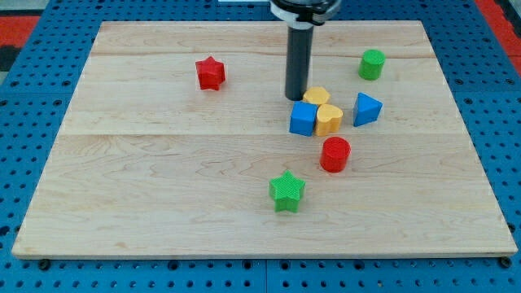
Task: Push the green circle towards the red star
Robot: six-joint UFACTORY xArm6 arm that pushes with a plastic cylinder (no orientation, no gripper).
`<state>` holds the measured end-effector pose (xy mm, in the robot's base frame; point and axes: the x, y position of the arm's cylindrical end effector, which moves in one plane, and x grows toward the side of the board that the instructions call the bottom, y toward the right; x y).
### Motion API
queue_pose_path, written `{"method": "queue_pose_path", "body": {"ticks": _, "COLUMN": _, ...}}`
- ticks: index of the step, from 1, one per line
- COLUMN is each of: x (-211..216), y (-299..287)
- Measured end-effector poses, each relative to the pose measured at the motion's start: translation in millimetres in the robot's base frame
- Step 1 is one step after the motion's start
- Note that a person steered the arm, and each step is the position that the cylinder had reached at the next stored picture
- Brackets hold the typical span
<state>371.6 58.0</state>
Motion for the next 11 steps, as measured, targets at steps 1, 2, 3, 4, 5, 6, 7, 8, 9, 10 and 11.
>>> {"method": "queue_pose_path", "body": {"ticks": 1, "x": -1.5, "y": 1.6}}
{"method": "queue_pose_path", "body": {"ticks": 2, "x": -1.5, "y": 1.6}}
{"method": "queue_pose_path", "body": {"ticks": 3, "x": -4.7, "y": 19.7}}
{"method": "queue_pose_path", "body": {"ticks": 4, "x": -14.3, "y": 48.6}}
{"method": "queue_pose_path", "body": {"ticks": 5, "x": -18.9, "y": 75.5}}
{"method": "queue_pose_path", "body": {"ticks": 6, "x": -18.9, "y": 163.8}}
{"method": "queue_pose_path", "body": {"ticks": 7, "x": -46.8, "y": 175.0}}
{"method": "queue_pose_path", "body": {"ticks": 8, "x": -66.9, "y": 155.5}}
{"method": "queue_pose_path", "body": {"ticks": 9, "x": -57.9, "y": 81.2}}
{"method": "queue_pose_path", "body": {"ticks": 10, "x": -53.1, "y": 2.8}}
{"method": "queue_pose_path", "body": {"ticks": 11, "x": -59.1, "y": -18.6}}
